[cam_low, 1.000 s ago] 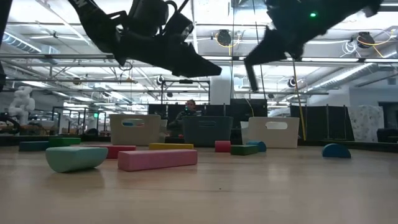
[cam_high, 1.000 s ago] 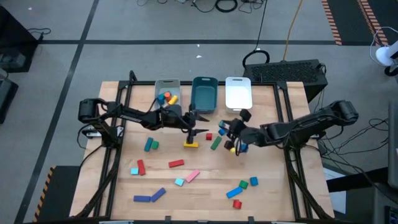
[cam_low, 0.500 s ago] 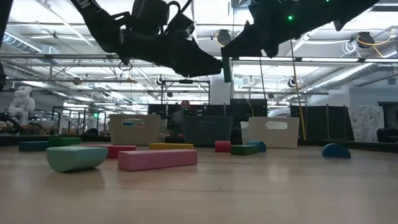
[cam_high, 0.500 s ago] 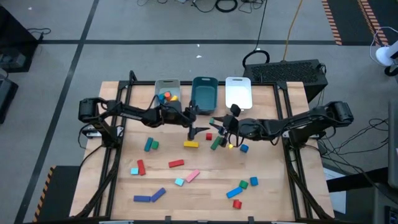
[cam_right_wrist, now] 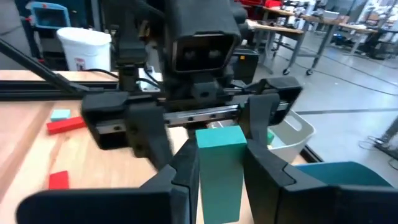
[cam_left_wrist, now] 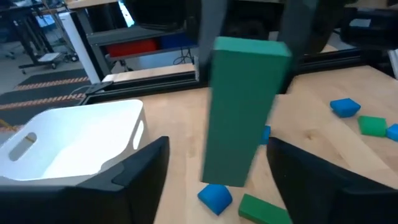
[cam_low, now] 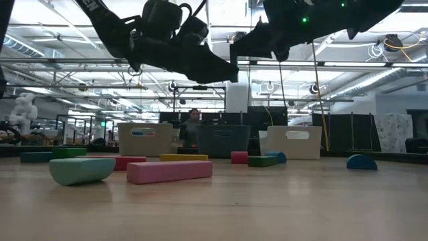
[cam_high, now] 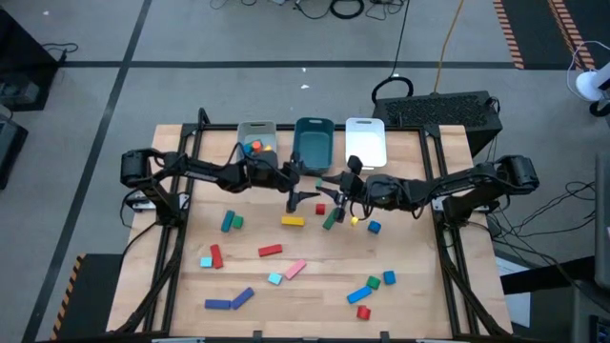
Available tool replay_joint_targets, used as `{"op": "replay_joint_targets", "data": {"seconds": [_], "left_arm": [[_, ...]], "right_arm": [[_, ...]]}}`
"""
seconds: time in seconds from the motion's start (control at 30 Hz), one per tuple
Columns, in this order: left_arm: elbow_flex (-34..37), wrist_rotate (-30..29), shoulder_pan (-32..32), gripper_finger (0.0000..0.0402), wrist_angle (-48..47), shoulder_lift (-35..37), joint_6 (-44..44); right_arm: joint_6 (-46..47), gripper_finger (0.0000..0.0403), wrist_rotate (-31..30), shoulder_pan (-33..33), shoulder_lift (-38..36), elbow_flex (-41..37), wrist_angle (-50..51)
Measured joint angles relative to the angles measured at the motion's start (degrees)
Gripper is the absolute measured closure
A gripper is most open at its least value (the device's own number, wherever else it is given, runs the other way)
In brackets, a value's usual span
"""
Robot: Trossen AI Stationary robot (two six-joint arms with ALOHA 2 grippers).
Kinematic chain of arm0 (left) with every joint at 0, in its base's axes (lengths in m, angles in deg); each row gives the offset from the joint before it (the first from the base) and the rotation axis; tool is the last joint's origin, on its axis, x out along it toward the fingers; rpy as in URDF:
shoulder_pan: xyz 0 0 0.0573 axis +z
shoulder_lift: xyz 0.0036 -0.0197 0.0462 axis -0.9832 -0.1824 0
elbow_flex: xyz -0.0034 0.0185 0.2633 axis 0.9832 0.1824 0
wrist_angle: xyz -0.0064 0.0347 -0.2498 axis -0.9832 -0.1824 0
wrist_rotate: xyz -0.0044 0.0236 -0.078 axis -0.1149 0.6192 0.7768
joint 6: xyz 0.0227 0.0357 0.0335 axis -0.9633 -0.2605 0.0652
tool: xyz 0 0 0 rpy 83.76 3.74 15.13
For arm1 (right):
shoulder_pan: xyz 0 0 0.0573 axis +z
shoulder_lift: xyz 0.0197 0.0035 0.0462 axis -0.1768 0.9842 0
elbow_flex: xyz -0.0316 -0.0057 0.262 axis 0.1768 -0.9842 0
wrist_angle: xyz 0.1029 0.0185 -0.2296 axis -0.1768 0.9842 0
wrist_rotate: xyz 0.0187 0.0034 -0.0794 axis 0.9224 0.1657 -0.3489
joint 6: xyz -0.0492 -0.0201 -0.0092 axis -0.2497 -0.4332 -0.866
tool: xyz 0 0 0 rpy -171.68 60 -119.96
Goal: Sort blocks by size
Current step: Put the right green rectangle block into the blue bin
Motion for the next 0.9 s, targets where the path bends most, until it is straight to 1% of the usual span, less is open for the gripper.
{"op": "replay_joint_targets", "data": {"seconds": [0.07,0.23,0.33,0.43,0.5,0.6,0.7,0.8,0.83,0.9], "left_arm": [[0.0,0.0,0.1,0.0165,0.4,0.0,-0.4],[0.0,0.3,0.1,0.0234,1.5,0.0,-2.0],[0.0,2.2,0.2,0.0271,1.5,0.0,-3.3],[0.0,3.2,0.3,0.0292,1.4,0.0,-3.4],[0.0,3.1,0.5,0.0292,1.2,0.0,-3.4],[0.0,2.7,1.8,0.0292,0.9,0.0,-2.8],[0.0,1.0,4.4,0.0292,0.3,0.0,-0.7],[-0.1,-0.4,8.6,0.0292,-1.2,0.0,2.1],[-0.3,-0.8,10.2,0.0292,-2.2,0.0,2.8],[-1.4,-1.0,13.5,0.0292,-5.6,0.0,4.7]], "right_arm": [[0.2,0.0326,1.0,-0.1,0.0,0.0,0.0],[0.7,0.0326,0.9,-0.2,0.0,0.0,0.0],[1.3,0.0325,0.9,-0.2,0.0,0.0,0.0],[2.1,0.032,1.1,-0.4,0.0,0.0,0.0],[3.2,0.0307,0.3,-0.4,0.0,0.0,0.0],[4.7,0.0278,-3.3,-0.4,0.0,0.0,0.0],[7.6,0.0245,-10.3,-0.4,-0.8,0.0,0.5],[12.8,0.022,-18.2,0.1,-2.6,0.0,3.4],[14.2,0.0214,-20.0,0.2,-3.0,0.0,3.9],[15.7,0.0208,-21.7,0.5,-4.1,0.0,5.3]]}}
